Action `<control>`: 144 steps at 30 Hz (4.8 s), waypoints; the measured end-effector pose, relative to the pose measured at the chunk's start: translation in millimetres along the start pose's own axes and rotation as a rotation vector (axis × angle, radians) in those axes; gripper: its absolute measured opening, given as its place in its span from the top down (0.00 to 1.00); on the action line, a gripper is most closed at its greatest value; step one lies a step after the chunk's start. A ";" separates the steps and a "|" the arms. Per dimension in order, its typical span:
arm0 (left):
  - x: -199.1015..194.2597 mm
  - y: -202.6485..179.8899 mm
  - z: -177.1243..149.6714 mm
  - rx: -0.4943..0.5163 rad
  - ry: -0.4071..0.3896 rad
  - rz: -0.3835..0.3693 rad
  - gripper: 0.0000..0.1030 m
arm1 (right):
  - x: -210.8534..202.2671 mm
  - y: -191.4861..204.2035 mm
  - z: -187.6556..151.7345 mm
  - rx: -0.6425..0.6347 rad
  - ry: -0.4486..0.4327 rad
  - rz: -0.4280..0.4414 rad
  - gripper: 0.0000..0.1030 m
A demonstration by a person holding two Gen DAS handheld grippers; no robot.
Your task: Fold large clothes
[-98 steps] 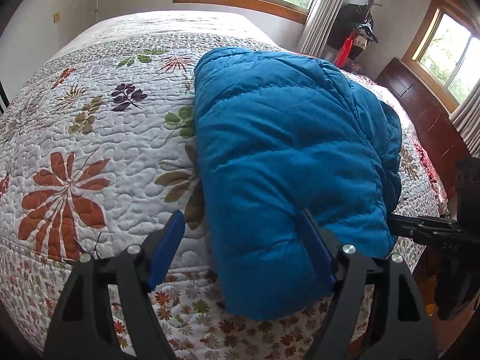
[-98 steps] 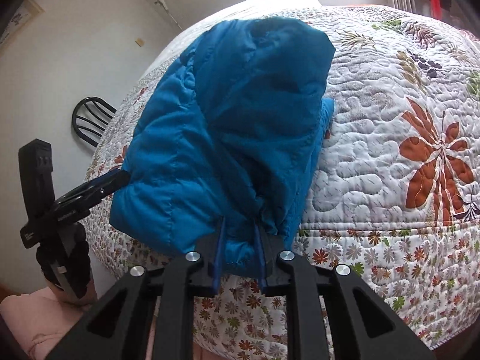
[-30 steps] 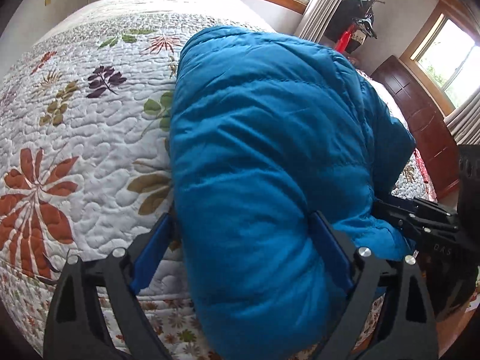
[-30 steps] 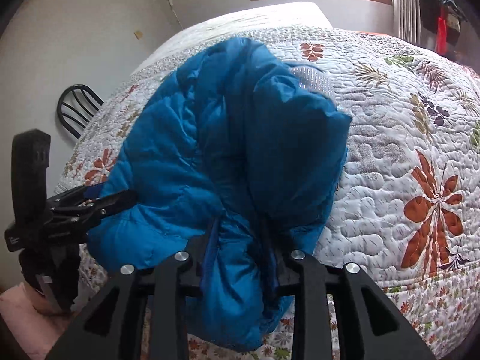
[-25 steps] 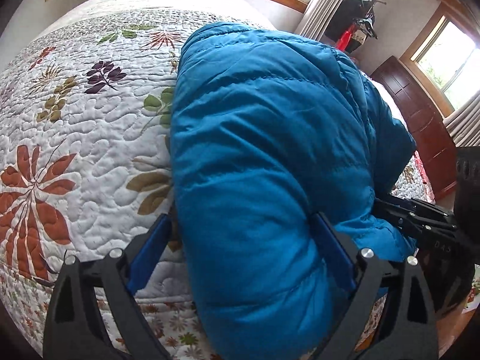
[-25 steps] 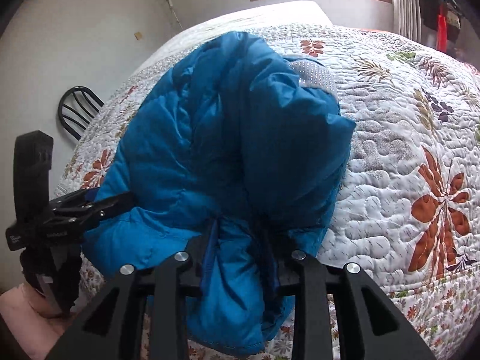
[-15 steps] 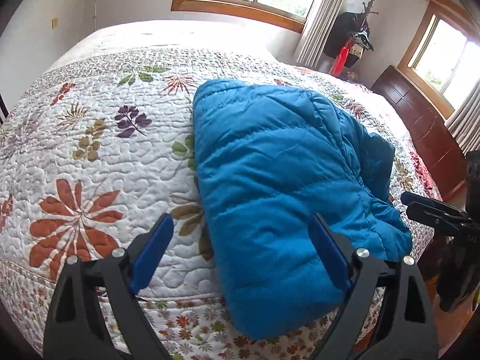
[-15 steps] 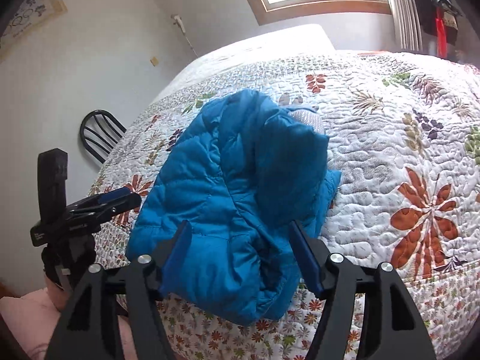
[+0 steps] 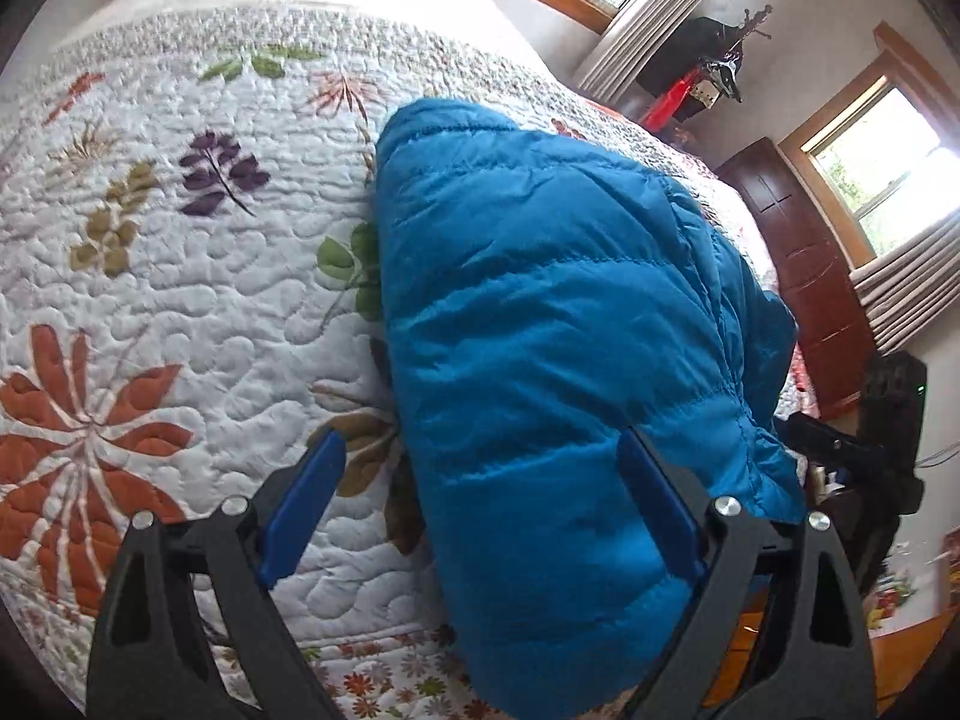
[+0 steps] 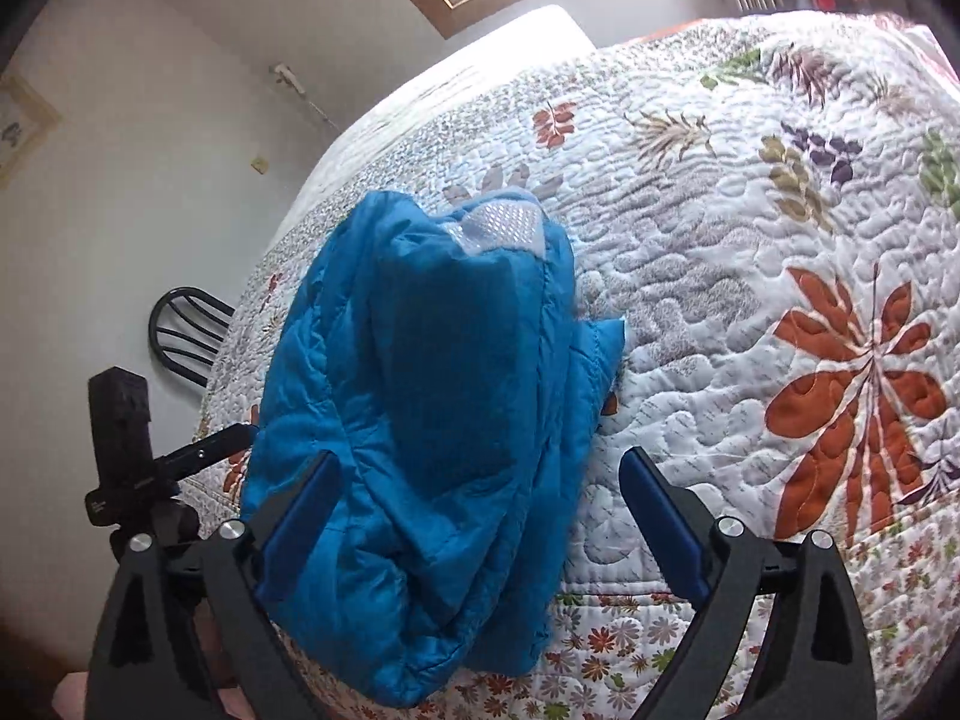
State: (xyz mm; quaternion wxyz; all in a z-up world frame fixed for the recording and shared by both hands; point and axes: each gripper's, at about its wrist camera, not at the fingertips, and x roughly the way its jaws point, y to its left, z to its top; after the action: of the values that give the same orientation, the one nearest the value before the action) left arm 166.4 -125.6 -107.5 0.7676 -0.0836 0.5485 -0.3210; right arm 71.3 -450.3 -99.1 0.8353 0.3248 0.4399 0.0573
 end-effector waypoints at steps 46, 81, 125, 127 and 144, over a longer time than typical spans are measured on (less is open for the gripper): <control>-14.8 57.5 20.0 -0.150 -0.155 -0.377 0.35 | 101.6 129.8 6.7 -0.177 -0.012 0.300 0.55; -149.6 112.2 -71.2 -0.183 -0.384 0.170 0.12 | 120.2 188.7 -20.5 -0.328 0.018 0.107 0.16; -180.9 -3.4 -171.0 -0.056 -0.434 0.678 0.06 | 51.3 247.5 -143.2 -0.506 -0.138 -0.387 0.04; -182.9 -5.1 -174.2 -0.057 -0.439 0.681 0.06 | 48.9 248.7 -145.8 -0.508 -0.141 -0.383 0.04; -185.9 -8.4 -182.5 -0.057 -0.443 0.683 0.06 | 48.0 249.9 -151.2 -0.501 -0.133 -0.379 0.04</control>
State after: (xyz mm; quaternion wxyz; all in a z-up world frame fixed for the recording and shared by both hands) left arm -36.1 17.3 -27.0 0.9270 0.0149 0.3748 -0.0066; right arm 31.1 -162.0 -45.2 0.9120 0.0245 0.4092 -0.0141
